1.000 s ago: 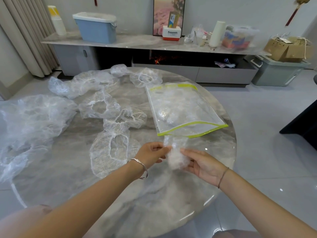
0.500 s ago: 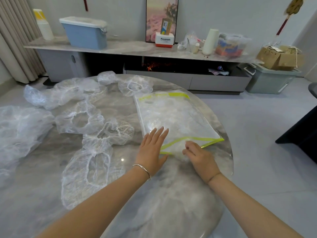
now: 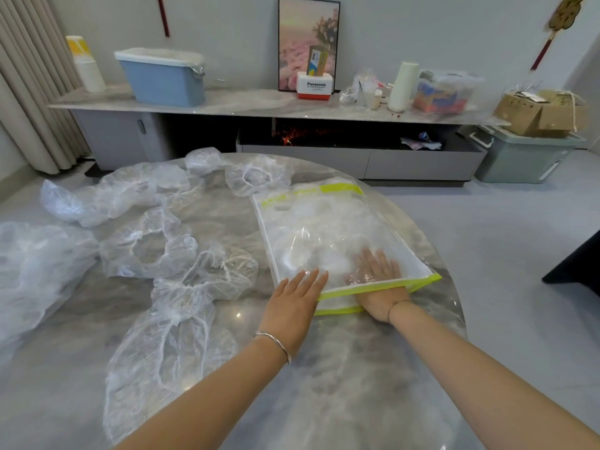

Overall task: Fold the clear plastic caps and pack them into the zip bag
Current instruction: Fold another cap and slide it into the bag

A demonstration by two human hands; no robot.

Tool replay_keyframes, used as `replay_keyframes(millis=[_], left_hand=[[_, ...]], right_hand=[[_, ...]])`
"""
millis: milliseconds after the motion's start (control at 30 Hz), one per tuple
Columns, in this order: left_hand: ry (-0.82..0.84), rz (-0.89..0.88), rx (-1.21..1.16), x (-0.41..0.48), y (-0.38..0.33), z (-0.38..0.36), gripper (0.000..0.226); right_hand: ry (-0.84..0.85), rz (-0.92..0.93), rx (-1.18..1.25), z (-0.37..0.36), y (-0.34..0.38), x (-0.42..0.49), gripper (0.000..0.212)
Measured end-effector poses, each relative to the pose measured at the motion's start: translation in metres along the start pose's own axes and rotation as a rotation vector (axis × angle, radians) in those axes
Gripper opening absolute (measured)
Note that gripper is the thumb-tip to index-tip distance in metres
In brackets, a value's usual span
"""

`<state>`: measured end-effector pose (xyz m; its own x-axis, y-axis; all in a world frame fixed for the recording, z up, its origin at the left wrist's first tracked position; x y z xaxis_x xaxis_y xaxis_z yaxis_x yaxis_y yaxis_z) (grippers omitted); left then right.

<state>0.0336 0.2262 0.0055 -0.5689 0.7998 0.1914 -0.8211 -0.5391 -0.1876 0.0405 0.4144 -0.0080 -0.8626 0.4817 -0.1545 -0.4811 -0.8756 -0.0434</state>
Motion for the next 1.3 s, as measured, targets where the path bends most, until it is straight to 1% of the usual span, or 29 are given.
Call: replay_keyframes(millis=[67,100,133,200,233,300,333,400,433,467,500,533,600,667,700,733,800,833,867,933,1000,1100,1200,1300], left_hand=[[0.034,0.031,-0.001,-0.002,0.005,-0.001,0.058],[0.048,0.042,0.009,-0.003,0.006,-0.002,0.054],[0.054,0.052,0.016,-0.006,0.007,-0.002,0.055],[0.093,0.028,0.059,-0.013,0.005,0.0,0.073],[0.111,0.02,0.08,-0.019,0.005,0.001,0.077],[0.126,0.035,0.109,-0.034,0.007,0.005,0.08],[0.131,0.039,0.118,-0.043,0.009,0.009,0.081],[0.099,0.045,0.137,-0.067,0.016,0.011,0.072],[0.12,0.079,0.123,-0.081,0.022,0.012,0.068],[0.135,0.111,0.138,-0.099,0.029,0.016,0.07],[0.156,0.171,0.14,-0.116,0.036,0.021,0.077],[0.162,0.232,0.151,-0.132,0.043,0.028,0.088],[0.277,0.352,0.133,-0.161,0.057,0.038,0.109],[0.395,0.484,0.042,-0.189,0.065,0.038,0.109],[0.465,0.513,-0.007,-0.198,0.065,0.038,0.11],[0.504,0.499,-0.054,-0.205,0.063,0.038,0.12],[0.535,0.393,-0.102,-0.217,0.051,0.042,0.146],[0.528,0.331,-0.124,-0.221,0.044,0.041,0.15],[0.514,0.27,-0.143,-0.227,0.037,0.041,0.149],[0.485,0.172,-0.158,-0.234,0.023,0.04,0.14],[0.477,0.121,-0.134,-0.241,0.015,0.039,0.136],[0.462,0.067,-0.074,-0.252,0.009,0.04,0.128],[0.434,0.04,-0.026,-0.259,0.011,0.043,0.115],[0.435,0.064,-0.001,-0.264,0.018,0.046,0.118]], right_hand=[[0.027,0.008,0.025,0.001,0.002,0.004,0.064],[0.027,0.018,0.039,0.001,0.001,0.002,0.067],[0.016,0.027,0.052,0.0,0.001,-0.002,0.077],[-0.02,0.043,0.089,0.001,-0.003,-0.014,0.097],[-0.032,0.055,0.108,0.001,-0.005,-0.024,0.097],[-0.027,0.096,0.128,-0.001,-0.01,-0.044,0.089],[-0.019,0.125,0.12,-0.002,-0.012,-0.056,0.091],[-0.001,0.171,0.09,-0.003,-0.014,-0.082,0.105],[0.007,0.19,0.086,-0.004,-0.015,-0.094,0.106],[0.012,0.217,0.081,-0.003,-0.013,-0.107,0.103],[0.025,0.245,0.078,0.0,-0.01,-0.119,0.102],[0.045,0.265,0.081,0.001,-0.006,-0.129,0.104],[0.09,0.312,0.098,0.005,0.007,-0.149,0.112],[0.134,0.39,0.117,0.009,0.025,-0.167,0.11],[0.145,0.433,0.124,0.011,0.035,-0.176,0.106],[0.143,0.475,0.131,0.013,0.044,-0.184,0.1],[0.131,0.546,0.152,0.018,0.064,-0.203,0.08],[0.144,0.576,0.168,0.018,0.072,-0.211,0.072],[0.161,0.614,0.172,0.017,0.08,-0.22,0.07],[0.181,0.696,0.119,0.009,0.091,-0.231,0.075],[0.171,0.756,0.043,-0.003,0.098,-0.236,0.078],[0.174,0.751,0.007,-0.014,0.099,-0.239,0.073],[0.155,0.736,0.049,-0.019,0.095,-0.236,0.068],[0.162,0.716,0.031,-0.018,0.086,-0.235,0.065]])
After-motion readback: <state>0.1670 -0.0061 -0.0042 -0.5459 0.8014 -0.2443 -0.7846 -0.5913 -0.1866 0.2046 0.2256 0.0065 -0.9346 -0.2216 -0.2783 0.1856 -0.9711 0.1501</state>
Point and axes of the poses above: each hand's wrist, its own x-axis towards the middle knuckle, its own z-axis out of the back of the hand, y = z × x, the point moved 3 cm from there along x, towards the middle knuckle, and after that the axes turned 14 degrees about -z, right-handed, at the moved point
